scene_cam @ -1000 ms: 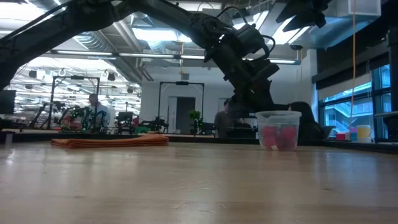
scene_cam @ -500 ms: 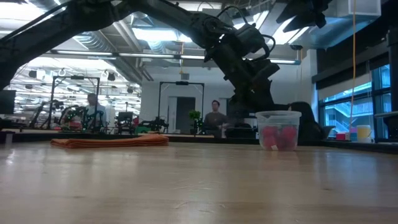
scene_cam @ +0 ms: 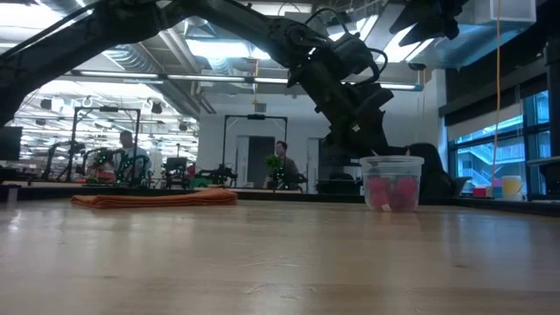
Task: Pick and placing Produce into tupperware
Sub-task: Put the black cherry into the transparent container, then return to Home Position
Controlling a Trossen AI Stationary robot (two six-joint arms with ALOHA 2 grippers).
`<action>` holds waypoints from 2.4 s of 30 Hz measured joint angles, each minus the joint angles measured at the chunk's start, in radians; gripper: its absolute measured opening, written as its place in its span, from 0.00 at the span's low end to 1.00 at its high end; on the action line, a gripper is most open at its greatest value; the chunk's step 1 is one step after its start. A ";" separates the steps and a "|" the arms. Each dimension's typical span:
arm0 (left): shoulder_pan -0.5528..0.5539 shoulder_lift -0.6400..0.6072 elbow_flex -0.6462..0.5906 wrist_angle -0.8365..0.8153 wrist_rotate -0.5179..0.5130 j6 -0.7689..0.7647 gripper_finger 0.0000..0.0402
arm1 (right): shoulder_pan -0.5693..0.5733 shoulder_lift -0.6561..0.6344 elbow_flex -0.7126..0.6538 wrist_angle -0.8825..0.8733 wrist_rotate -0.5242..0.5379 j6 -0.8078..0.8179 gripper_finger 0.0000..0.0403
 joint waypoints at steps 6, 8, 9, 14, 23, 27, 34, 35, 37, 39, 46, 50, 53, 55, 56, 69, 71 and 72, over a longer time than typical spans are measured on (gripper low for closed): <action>0.009 -0.076 -0.001 -0.047 0.013 0.049 0.47 | 0.000 -0.020 0.000 -0.008 0.000 -0.002 0.60; 0.016 -0.128 -0.001 -0.064 0.013 0.077 0.47 | 0.000 -0.034 0.000 -0.009 0.000 -0.002 0.60; 0.019 -0.153 -0.001 -0.056 0.012 0.095 0.47 | 0.000 -0.040 0.000 -0.011 0.000 -0.002 0.60; 0.060 -0.303 0.000 -0.052 0.009 0.138 0.47 | 0.000 -0.073 0.000 -0.060 0.043 -0.110 0.60; 0.134 -0.556 0.001 -0.200 0.011 0.214 0.47 | 0.000 -0.149 -0.049 -0.033 0.089 -0.095 0.60; 0.140 -0.686 -0.052 -0.274 0.002 0.234 0.47 | 0.000 -0.246 -0.137 -0.024 0.089 -0.050 0.60; 0.138 -1.014 -0.442 -0.138 -0.136 0.204 0.47 | 0.000 -0.447 -0.324 0.132 0.089 -0.030 0.60; 0.138 -1.071 -0.523 -0.093 -0.151 0.190 0.47 | 0.000 -0.471 -0.342 0.154 0.088 -0.038 0.60; 0.138 -1.183 -0.682 -0.006 -0.159 0.168 0.47 | 0.000 -0.508 -0.373 0.193 0.088 -0.064 0.60; 0.138 -1.299 -0.841 0.074 -0.162 0.146 0.47 | 0.000 -0.541 -0.399 0.215 0.088 -0.093 0.60; 0.142 -1.716 -1.371 0.329 -0.217 0.003 0.47 | 0.000 -0.634 -0.471 0.227 0.105 -0.133 0.60; 0.144 -1.956 -1.585 0.386 -0.284 -0.058 0.47 | 0.000 -0.707 -0.523 0.227 0.134 -0.092 0.60; 0.142 -2.108 -1.687 0.392 -0.275 -0.079 0.47 | 0.000 -0.773 -0.561 0.226 0.134 -0.070 0.60; 0.143 -2.194 -1.736 0.392 -0.279 -0.096 0.47 | 0.000 -0.817 -0.581 0.226 0.136 -0.054 0.60; 0.142 -2.233 -1.756 0.392 -0.278 -0.102 0.47 | 0.000 -0.839 -0.590 0.226 0.135 -0.053 0.60; 0.144 -2.393 -1.839 0.331 -0.315 -0.114 0.47 | 0.000 -0.906 -0.630 0.220 0.138 -0.078 0.60; 0.144 -2.393 -1.848 0.338 -0.325 -0.127 0.47 | 0.000 -0.906 -0.631 0.217 0.141 -0.079 0.60; 0.144 -2.394 -1.859 0.348 -0.329 -0.132 0.47 | 0.000 -0.906 -0.631 0.220 0.141 -0.079 0.60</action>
